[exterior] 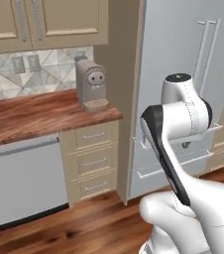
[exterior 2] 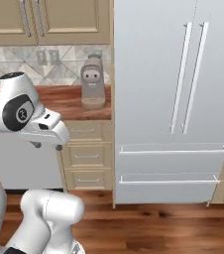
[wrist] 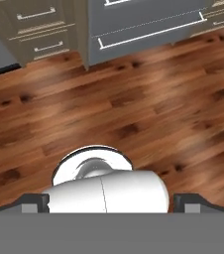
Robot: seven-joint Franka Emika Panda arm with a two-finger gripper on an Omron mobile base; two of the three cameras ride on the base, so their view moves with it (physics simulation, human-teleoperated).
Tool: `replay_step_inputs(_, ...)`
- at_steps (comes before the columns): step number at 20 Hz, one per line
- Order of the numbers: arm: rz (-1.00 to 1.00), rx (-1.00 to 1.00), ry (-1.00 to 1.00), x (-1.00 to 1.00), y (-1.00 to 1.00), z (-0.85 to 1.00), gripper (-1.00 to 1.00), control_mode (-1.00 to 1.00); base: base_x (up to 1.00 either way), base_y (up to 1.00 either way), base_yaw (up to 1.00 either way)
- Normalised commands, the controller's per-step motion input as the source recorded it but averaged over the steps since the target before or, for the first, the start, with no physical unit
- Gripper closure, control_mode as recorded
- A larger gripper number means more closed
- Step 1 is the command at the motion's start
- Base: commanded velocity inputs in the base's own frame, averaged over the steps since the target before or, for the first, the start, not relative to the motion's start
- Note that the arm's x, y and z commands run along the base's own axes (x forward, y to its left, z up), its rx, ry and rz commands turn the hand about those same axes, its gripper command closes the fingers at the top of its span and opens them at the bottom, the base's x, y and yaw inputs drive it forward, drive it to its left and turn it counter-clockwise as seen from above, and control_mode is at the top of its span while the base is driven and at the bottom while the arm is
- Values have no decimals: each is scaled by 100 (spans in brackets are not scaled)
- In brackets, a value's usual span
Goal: Move the hot dog bun to the plate on the dining table and place the condiment next to that plate. Then navigate to the fridge and take the sausage and place it on the plate as well.
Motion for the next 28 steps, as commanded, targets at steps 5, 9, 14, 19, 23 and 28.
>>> replay_step_inputs(5, 0, 0, 0, 0, 0, 0, -100, 100, 0, -100, 31)
replay_step_inputs(9, 0, 0, 0, 0, 0, 0, -100, 100, 0, -100, 34)
replay_step_inputs(14, 0, 0, 0, 0, 0, 0, -100, 100, 0, -100, 31)
replay_step_inputs(19, 0, 0, 0, 0, 0, 0, -100, 100, 0, -89, 24)
replay_step_inputs(23, 0, 0, 0, 0, 0, 0, -100, 100, 18, -37, 10)
replay_step_inputs(28, 0, 2, 0, 4, 0, -1, -100, -100, 25, -1, 1)
